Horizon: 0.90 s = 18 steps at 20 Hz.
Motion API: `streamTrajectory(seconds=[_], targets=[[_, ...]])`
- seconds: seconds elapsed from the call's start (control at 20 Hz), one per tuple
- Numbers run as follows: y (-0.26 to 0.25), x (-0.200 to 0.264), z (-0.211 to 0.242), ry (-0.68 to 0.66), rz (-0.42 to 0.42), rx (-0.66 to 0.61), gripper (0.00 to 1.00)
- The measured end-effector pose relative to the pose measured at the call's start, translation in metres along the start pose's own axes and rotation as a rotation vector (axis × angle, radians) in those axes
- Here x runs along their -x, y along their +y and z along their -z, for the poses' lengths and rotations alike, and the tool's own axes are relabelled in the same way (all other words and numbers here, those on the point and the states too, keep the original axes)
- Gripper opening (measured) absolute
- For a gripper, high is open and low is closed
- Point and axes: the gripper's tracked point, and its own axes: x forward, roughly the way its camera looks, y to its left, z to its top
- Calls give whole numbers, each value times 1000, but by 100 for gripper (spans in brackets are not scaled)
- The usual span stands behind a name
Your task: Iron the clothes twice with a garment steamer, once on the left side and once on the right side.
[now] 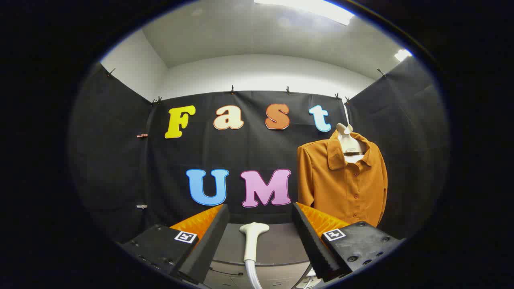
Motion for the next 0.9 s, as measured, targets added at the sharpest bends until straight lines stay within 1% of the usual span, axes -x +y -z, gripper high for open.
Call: streamTrajectory(seconds=[0.9], targets=[[11, -9, 11, 19, -6, 2, 97]])
